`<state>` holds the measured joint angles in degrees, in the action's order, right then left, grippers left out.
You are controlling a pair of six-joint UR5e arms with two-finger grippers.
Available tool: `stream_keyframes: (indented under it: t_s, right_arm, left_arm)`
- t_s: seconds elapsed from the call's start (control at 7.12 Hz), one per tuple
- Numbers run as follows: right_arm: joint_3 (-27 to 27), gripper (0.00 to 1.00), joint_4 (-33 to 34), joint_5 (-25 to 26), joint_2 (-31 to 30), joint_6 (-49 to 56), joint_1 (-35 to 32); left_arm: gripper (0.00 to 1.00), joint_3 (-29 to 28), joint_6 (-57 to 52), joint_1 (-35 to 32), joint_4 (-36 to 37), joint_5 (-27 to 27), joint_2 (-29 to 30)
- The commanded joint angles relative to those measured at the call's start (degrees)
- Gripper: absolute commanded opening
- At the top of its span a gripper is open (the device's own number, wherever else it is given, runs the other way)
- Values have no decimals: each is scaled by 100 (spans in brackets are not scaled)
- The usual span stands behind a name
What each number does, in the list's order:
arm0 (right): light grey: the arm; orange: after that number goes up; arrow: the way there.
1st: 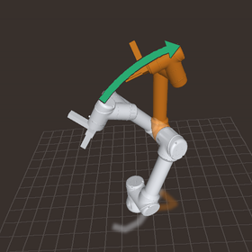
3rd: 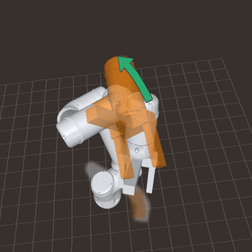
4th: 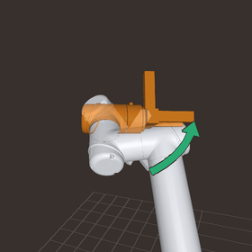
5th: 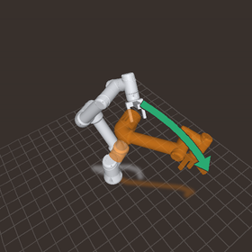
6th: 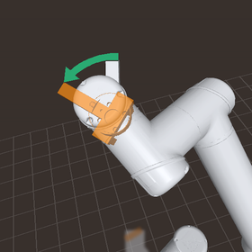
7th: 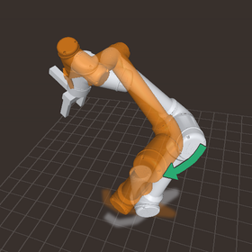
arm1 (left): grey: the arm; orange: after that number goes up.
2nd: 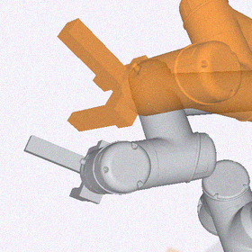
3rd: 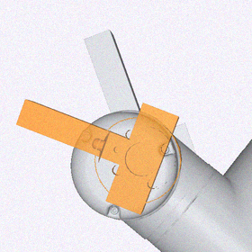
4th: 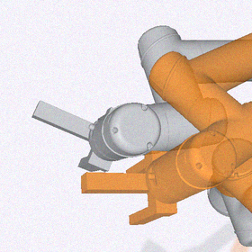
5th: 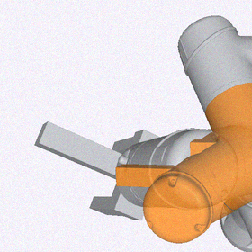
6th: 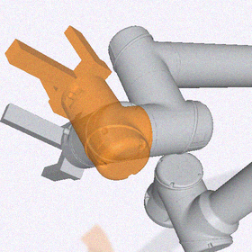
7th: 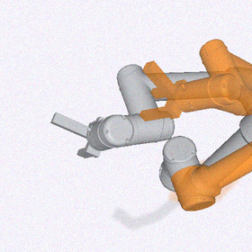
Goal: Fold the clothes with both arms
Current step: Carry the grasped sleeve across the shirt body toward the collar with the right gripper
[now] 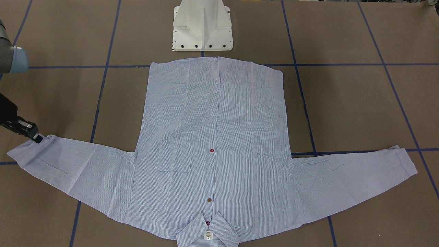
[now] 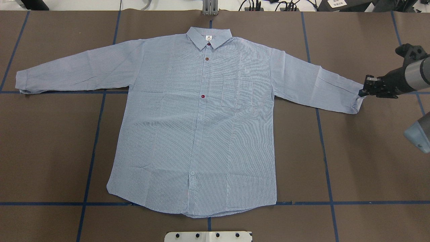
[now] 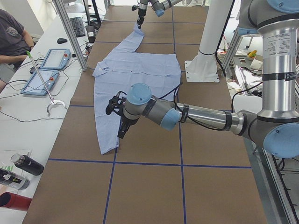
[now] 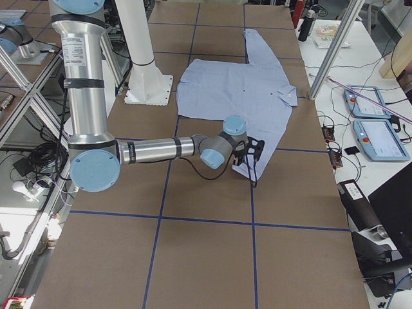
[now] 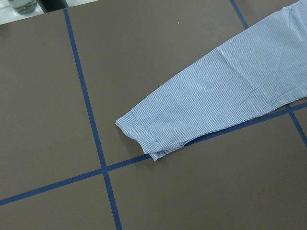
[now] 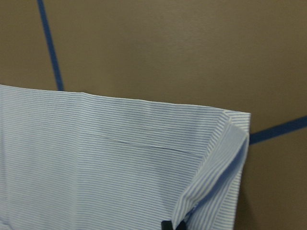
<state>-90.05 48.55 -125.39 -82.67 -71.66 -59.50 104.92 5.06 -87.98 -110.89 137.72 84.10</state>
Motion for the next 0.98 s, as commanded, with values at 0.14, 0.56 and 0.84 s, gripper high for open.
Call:
stream_keyframes:
  t_s: [0.14,0.56,0.84]
  right_arm:
    - [92,0,2178,163,2240,-32,631]
    - [931,0,2194,890,3672,-715,1386]
    - [1435,0,2106,1260,4301,-771,1756]
  left_arm:
    - [100,-16,-6,0,-29,0,1]
    - [100,-16,-6,0,-38,18,1]
    - [100,2,-6,0,-38,18,1]
